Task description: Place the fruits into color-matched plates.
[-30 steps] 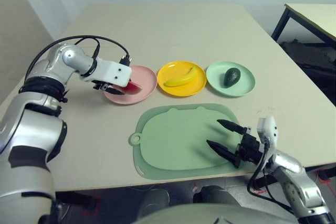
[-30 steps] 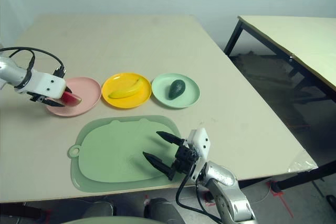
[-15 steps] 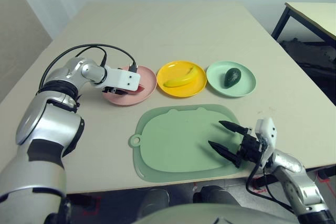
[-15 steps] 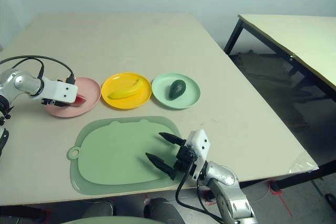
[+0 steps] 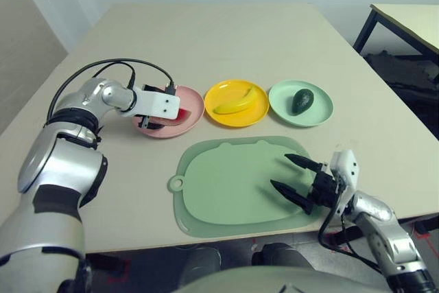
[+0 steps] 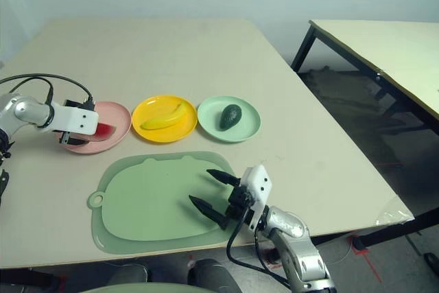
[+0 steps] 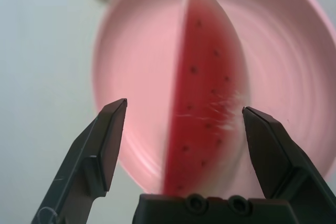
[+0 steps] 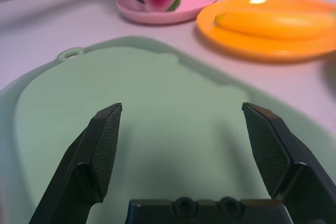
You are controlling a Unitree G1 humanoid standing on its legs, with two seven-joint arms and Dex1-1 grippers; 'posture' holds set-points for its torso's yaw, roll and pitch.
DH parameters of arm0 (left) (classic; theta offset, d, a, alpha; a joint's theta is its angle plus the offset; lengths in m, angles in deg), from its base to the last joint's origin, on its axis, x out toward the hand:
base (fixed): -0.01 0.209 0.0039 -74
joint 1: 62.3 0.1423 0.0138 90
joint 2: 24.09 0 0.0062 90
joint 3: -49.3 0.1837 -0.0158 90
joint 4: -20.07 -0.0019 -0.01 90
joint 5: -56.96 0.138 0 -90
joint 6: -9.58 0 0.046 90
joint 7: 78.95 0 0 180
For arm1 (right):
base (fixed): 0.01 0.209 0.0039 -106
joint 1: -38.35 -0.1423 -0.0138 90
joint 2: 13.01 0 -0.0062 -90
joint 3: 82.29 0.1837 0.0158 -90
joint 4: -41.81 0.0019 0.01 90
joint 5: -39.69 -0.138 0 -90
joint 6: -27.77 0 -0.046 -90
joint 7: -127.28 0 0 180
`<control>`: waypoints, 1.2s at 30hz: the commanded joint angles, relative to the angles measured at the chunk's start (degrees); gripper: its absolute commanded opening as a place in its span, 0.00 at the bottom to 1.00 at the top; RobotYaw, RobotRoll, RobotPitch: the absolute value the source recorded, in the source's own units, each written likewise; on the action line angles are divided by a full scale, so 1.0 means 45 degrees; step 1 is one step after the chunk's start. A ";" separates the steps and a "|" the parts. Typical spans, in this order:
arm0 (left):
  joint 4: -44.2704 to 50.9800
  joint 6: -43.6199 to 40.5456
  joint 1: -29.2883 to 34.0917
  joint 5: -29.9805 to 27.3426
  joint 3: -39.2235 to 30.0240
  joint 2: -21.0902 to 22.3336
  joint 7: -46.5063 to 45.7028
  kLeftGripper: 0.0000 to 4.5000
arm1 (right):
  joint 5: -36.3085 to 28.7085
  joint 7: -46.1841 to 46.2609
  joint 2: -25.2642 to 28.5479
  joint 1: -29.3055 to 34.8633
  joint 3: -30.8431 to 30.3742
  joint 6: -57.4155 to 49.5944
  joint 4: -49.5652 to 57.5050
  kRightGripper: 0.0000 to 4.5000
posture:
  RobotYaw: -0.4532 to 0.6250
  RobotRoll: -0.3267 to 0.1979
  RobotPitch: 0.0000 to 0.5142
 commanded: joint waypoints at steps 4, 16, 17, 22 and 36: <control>0.1970 -0.2690 0.1020 -0.5226 -0.3984 -0.0277 0.3672 0.99 | -0.0177 0.1479 -0.0350 -0.1893 0.1786 0.0247 -0.1920 1.00 | 0.45 0.62 0.00; 1.4844 -1.1355 1.0558 -1.0043 -0.8650 0.0457 0.0928 0.99 | -0.0251 0.2764 -0.0613 -0.2855 0.4083 0.1498 -0.4182 1.00 | 0.48 0.62 0.00; 1.5419 -1.1678 1.1196 -1.0200 -0.8933 0.0315 0.0532 0.99 | -0.0267 0.2674 -0.0580 -0.2770 0.4187 0.1612 -0.4341 1.00 | 0.48 0.62 0.00; 1.7278 -1.2643 1.3438 -1.0841 -0.9777 -0.0768 -0.1108 0.99 | -0.0471 0.1869 -0.0417 -0.2488 0.4483 0.2250 -0.4922 1.00 | 0.48 0.62 0.00; 1.7201 -1.1848 1.5990 -1.1467 -1.0465 -0.3027 -0.2525 0.99 | -0.1323 0.0396 -0.0014 -0.0918 0.5060 0.2713 -0.4521 1.00 | 0.48 0.62 0.00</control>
